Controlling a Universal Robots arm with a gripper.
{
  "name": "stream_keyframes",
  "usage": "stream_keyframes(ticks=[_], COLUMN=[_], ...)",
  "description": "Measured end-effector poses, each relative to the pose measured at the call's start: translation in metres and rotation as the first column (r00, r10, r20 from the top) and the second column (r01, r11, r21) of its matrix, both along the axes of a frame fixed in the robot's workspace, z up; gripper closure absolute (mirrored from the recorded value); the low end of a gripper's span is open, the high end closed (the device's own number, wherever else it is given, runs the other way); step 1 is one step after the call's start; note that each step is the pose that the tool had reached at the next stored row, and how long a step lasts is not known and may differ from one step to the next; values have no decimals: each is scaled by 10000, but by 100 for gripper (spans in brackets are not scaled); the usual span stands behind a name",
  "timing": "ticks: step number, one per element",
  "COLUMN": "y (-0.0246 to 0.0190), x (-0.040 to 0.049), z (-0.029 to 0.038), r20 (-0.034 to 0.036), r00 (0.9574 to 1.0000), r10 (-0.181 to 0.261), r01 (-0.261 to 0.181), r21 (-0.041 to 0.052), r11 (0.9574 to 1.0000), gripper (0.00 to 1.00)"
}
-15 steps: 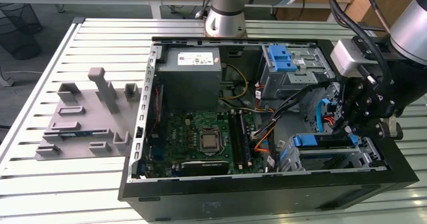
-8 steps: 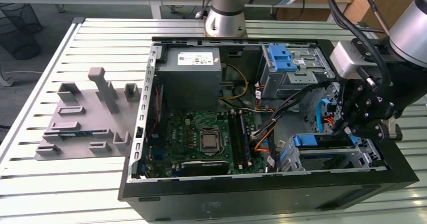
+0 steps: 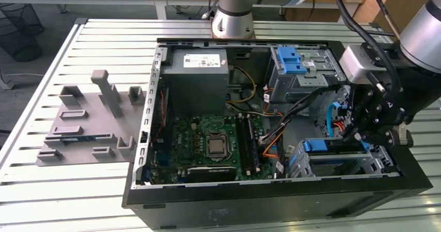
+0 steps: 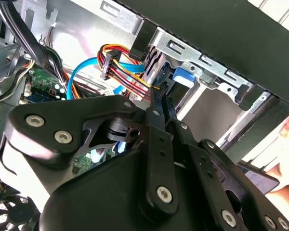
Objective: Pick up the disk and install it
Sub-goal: 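Insert the first disk wire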
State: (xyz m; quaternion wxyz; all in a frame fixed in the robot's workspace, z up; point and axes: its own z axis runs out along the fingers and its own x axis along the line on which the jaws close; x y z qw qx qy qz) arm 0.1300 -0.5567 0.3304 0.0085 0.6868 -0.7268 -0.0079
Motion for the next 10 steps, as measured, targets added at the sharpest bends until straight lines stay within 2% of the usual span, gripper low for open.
stream_keyframes(ticks=[6,7,8,10], y=[0,0,0,0], x=[0,0,0,0], z=[-9,0,15,53], r20=[-1,-1,-1,0], r00=[10000,10000,10000,10000], r10=[-1,-1,-1,-1], r01=[1,1,1,1], r21=[19,21,21,19], r11=[10000,10000,10000,10000], gripper=[83,83,77,77])
